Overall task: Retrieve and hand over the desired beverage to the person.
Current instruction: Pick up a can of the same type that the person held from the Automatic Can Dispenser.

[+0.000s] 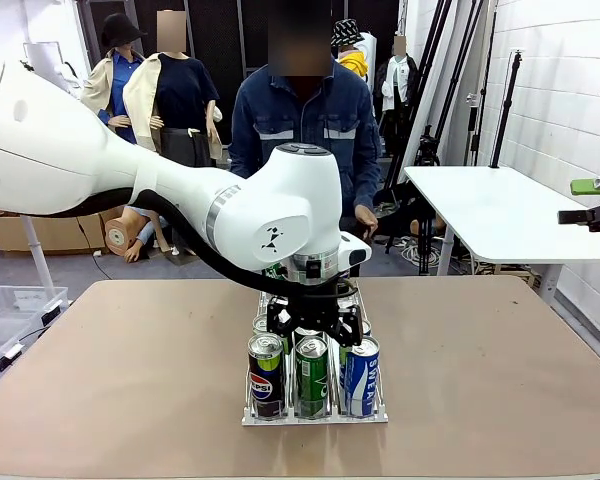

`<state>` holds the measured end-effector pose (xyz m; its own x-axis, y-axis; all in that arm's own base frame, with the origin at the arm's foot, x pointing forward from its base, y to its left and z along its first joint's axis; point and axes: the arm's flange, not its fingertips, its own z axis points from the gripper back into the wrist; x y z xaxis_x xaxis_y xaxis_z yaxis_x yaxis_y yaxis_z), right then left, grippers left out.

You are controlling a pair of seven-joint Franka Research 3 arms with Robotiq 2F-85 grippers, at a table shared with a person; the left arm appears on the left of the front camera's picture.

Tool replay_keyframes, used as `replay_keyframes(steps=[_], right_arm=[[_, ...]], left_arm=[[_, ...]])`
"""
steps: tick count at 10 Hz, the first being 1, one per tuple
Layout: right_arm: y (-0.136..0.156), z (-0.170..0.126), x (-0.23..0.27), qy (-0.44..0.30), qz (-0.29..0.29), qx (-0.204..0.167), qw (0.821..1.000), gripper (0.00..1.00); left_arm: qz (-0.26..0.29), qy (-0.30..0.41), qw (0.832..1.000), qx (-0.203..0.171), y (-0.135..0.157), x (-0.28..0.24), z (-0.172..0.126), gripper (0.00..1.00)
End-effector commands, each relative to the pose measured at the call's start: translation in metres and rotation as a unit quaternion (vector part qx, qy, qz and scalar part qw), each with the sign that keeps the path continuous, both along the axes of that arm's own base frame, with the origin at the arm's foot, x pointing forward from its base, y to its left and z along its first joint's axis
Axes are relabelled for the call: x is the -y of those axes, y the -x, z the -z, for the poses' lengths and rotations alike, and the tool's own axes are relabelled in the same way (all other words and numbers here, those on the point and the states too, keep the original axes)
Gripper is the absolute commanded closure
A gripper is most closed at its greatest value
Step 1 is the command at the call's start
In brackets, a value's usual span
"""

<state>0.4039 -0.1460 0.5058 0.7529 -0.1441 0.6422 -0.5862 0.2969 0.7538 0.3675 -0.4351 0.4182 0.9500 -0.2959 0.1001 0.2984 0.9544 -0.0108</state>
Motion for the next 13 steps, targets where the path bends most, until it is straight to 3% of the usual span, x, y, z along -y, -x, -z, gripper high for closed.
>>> replay_keyframes(steps=[1,6,7,13], right_arm=[[0.0006,-0.0006,0.0004,-0.007,-0.003,0.003,1.000,0.00],[0.0006,-0.0006,0.0004,-0.007,-0.003,0.003,1.000,0.00],[0.0006,-0.0006,0.0004,-0.007,-0.003,0.003,1.000,0.00],[0.0006,-0.0006,0.0004,-0.007,-0.003,0.003,1.000,0.00]], left_arm=[[-0.011,-0.005,1.000,0.010,0.0022,0.0009,0.0051,0.00],[-0.005,-0.010,1.000,-0.002,-0.0008,0.0022,0.0107,0.00],[-0.003,-0.012,1.000,-0.002,-0.0006,0.0029,0.0111,0.06],[0.001,-0.020,1.000,-0.002,0.0005,0.0049,0.0139,0.78]])
